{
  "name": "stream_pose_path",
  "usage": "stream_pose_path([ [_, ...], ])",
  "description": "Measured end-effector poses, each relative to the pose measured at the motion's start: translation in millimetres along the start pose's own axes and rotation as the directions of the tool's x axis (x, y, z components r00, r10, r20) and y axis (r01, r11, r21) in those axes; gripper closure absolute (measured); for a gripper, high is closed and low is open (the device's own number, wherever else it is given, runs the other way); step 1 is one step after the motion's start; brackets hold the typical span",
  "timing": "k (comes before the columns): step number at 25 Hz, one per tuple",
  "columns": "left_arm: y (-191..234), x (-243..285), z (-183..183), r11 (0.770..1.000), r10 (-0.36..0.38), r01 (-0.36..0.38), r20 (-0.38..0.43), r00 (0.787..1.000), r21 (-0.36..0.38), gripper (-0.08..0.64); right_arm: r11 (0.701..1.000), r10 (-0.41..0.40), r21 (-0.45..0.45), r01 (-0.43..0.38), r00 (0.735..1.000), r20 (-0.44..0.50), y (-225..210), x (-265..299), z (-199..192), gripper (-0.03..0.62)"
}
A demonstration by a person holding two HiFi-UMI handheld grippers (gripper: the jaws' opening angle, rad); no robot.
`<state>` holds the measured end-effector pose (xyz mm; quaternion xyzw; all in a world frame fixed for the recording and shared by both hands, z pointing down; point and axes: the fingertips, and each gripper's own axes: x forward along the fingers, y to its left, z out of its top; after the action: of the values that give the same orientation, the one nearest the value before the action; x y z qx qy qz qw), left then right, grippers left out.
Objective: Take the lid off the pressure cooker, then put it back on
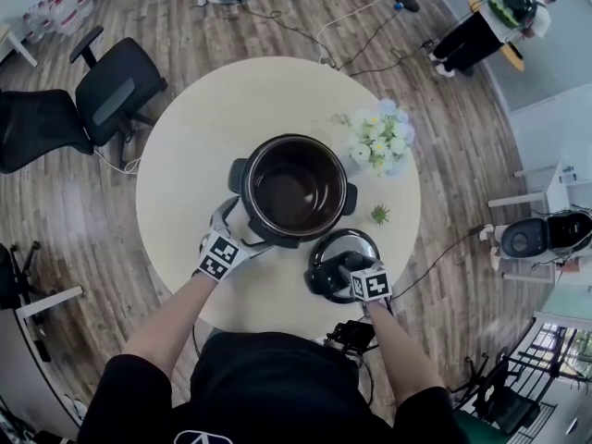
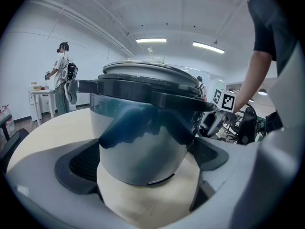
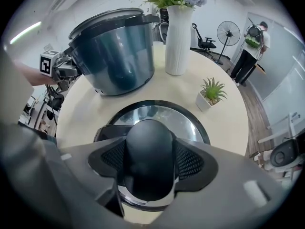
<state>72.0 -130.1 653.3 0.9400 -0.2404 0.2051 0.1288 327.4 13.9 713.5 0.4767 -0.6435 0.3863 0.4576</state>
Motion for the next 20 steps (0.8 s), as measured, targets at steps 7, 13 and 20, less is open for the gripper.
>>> stream_pose_path([
  [7, 0, 0, 0, 1.0, 0.0, 0.0, -0.005, 1.0, -0.001, -0.031, 1.0, -0.007, -0.006, 0.007, 1.0, -0.014, 2, 0, 0, 0.305],
  [13, -1, 0, 0, 1.0, -0.001, 0.001, -0.008, 1.0, -0.003, -0.031, 1.0, -0.005, -0.011, 0.005, 0.999, -0.036, 3, -3, -2, 0.305],
  [20, 0, 0, 1, 1.0, 0.0, 0.0, -0.006, 1.0, 0.0, -0.031, 1.0, 0.005, -0.029, -0.007, 0.999, -0.046, 4, -33, 12, 0.305],
])
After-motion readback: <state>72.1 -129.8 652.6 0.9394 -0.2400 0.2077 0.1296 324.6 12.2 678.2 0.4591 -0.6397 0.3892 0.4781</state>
